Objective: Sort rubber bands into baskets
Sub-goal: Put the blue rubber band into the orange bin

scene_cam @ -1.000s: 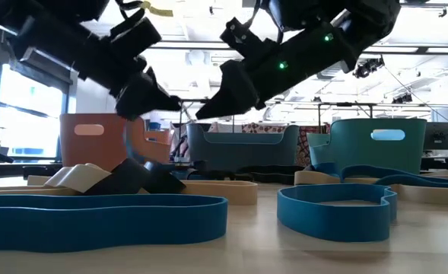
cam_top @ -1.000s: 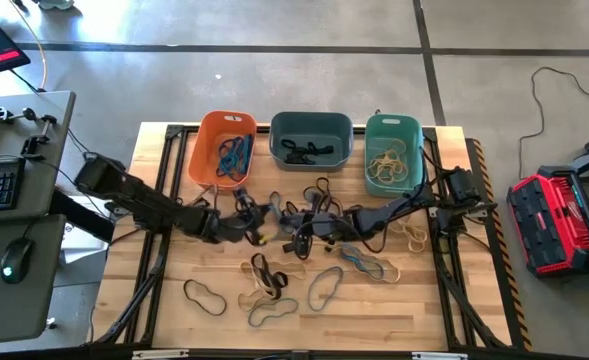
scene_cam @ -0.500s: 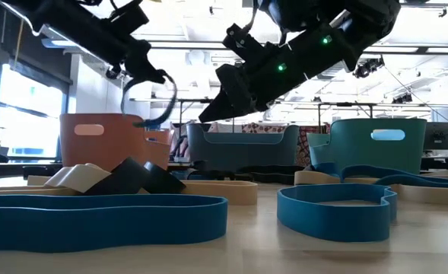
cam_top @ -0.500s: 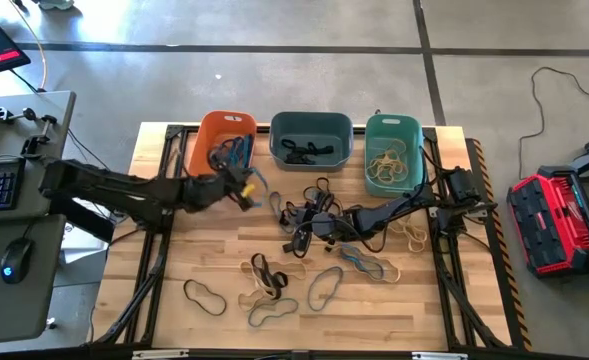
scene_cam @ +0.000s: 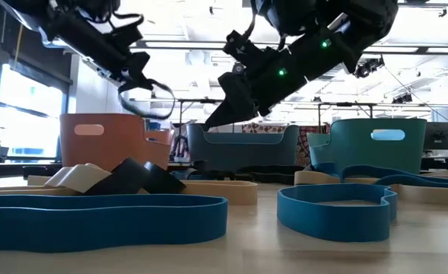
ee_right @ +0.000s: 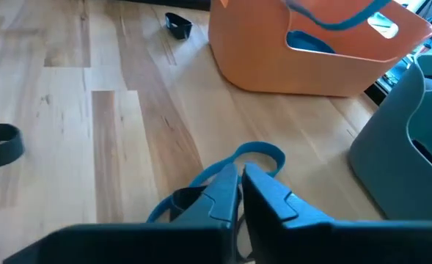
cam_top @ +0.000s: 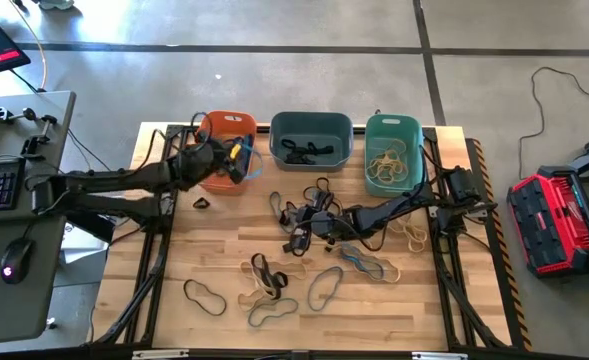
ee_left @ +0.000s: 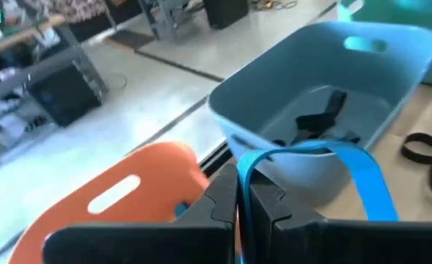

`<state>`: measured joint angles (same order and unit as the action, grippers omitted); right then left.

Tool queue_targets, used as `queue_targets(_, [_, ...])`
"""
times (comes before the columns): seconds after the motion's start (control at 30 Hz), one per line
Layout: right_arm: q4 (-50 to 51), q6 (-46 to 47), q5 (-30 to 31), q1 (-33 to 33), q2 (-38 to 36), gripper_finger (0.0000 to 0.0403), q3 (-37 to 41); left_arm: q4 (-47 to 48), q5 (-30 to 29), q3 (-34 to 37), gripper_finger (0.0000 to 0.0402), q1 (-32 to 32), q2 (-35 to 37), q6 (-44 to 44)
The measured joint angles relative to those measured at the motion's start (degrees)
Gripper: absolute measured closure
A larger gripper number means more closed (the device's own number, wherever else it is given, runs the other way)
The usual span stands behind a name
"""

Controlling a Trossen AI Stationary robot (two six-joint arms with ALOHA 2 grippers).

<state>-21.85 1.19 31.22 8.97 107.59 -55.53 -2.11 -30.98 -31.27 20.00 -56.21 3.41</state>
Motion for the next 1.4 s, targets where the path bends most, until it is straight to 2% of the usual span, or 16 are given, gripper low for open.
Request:
queue_targets(0.1, [0.1, 0.1, 0.0, 0.0, 0.0, 0.0391, 0.0, 1.3, 2.5, 0.0, 0.0401, 3.6, 0.0, -0.3])
queue_targets(0.33, [0.3, 0.7, -0.4, 0.1, 0.0, 0.0401, 0.0, 5.1, 3.8, 0.0, 0.0401, 9.7, 0.0, -1.7])
queue_targets(0.53, [0.3, 1.4, -0.7, -0.1, 0.0, 0.0402, 0.0, 6.3, 9.5, 0.3, 0.0401, 13.8, -1.1, -1.9])
queue_targets(0.73, [0.3, 1.4, -3.9, -0.7, 0.0, 0.0403, 0.0, 6.4, 13.9, 0.3, 0.0401, 16.6, -5.1, -3.0])
queue_targets(1.13, [1.8, 1.6, -4.8, -2.7, 0.0, 0.0403, 0.1, 6.3, 14.2, 0.3, 0.0401, 20.6, -16.1, -1.9])
queue_targets(1.3, [1.5, 1.4, -5.0, -3.0, 0.0, 0.0403, 0.1, 6.2, 13.9, 0.3, 0.0395, 22.0, -17.7, -1.2])
queue_targets(1.4, [1.5, 1.6, -5.1, -3.0, 0.0, 0.0403, 0.1, 5.4, 11.4, 0.3, 0.0379, 22.0, -17.7, -1.2])
